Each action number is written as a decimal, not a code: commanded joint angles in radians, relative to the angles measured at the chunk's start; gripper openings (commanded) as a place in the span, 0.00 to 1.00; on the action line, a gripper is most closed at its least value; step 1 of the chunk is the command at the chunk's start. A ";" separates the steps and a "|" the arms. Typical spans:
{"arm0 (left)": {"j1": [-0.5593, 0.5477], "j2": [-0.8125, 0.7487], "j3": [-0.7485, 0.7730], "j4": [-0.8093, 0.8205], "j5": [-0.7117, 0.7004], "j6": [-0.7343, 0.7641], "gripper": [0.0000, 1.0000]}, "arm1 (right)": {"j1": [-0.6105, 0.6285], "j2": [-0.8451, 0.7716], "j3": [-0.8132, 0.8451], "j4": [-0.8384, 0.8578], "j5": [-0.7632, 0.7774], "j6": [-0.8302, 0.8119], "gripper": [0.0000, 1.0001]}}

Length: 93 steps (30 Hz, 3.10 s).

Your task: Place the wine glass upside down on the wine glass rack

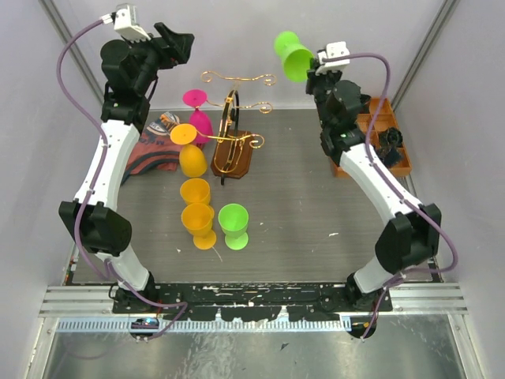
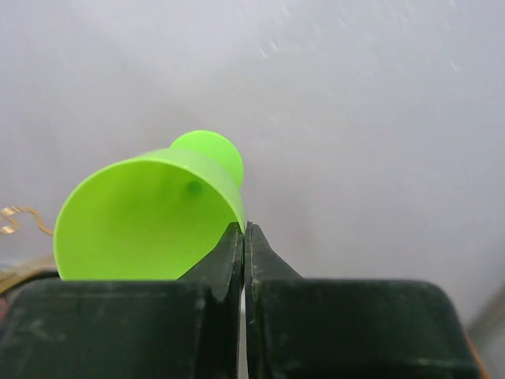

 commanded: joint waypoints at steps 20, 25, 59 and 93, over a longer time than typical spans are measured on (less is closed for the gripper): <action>-0.029 -0.014 -0.087 0.217 0.008 -0.869 0.78 | 0.220 0.467 0.276 0.899 -0.442 -0.033 0.00; -0.034 -0.021 -0.063 0.112 0.014 -0.825 0.74 | 0.237 0.474 0.264 0.916 -0.431 -0.074 0.00; -0.039 -0.012 -0.119 0.087 -0.031 -0.828 0.59 | 0.286 0.417 0.167 0.957 -0.478 -0.050 0.00; -0.015 -0.014 -0.136 0.139 -0.046 -0.792 0.01 | 0.294 0.381 0.083 0.965 -0.489 -0.077 0.32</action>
